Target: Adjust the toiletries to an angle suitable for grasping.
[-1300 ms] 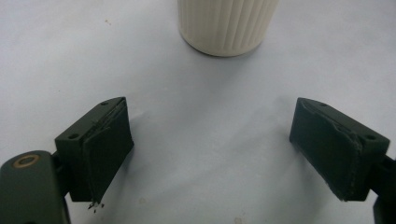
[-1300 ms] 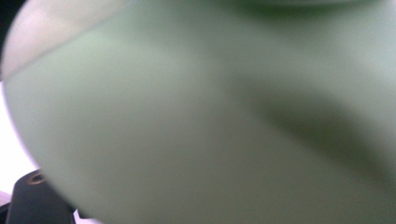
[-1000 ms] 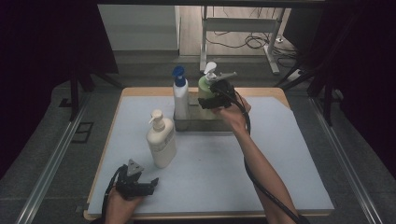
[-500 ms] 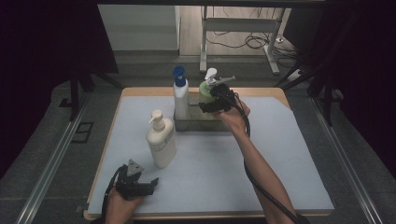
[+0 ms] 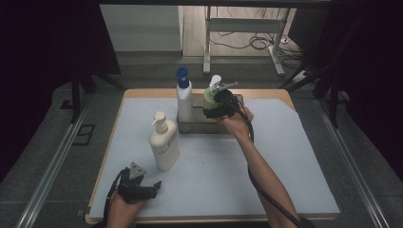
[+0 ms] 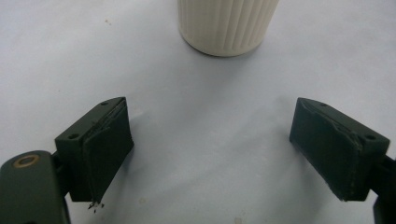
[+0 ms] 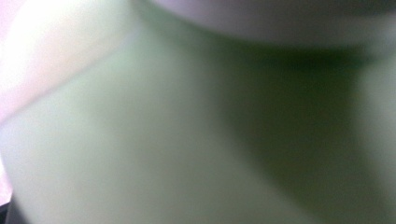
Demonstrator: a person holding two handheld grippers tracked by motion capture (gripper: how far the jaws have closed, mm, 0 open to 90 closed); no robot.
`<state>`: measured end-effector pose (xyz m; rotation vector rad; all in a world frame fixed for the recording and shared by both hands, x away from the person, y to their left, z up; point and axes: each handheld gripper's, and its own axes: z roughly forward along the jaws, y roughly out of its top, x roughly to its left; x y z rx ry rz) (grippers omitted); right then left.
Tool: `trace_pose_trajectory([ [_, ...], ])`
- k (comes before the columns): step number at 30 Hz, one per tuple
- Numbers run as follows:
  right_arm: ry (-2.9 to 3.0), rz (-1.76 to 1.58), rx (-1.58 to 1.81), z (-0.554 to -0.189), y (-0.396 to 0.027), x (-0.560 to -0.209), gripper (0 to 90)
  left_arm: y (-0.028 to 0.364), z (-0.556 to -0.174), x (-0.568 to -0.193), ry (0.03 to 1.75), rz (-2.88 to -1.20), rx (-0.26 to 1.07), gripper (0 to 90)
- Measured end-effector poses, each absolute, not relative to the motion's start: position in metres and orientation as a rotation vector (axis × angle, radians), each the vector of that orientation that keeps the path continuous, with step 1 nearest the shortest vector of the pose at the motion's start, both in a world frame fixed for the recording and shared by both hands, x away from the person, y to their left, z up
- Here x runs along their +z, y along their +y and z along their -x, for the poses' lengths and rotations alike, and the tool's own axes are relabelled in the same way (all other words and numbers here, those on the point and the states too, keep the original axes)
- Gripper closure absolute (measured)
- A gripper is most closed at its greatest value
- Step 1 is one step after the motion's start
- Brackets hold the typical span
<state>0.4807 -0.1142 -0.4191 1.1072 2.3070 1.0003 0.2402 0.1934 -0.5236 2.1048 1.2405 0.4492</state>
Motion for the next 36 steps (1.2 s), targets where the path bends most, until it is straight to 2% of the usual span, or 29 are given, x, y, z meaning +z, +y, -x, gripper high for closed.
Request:
trace_pose_trajectory([
  [23, 2.317, -1.088, 1.035, -0.484, -0.120, -0.423, 10.0, 0.193, -0.240, -0.524, 1.240, -2.105, 0.449, 12.3],
  [36, 2.319, -1.035, 1.026, -0.463, -0.135, -0.409, 12.7, 0.193, -0.240, -0.524, 1.240, -2.104, 0.449, 12.3],
])
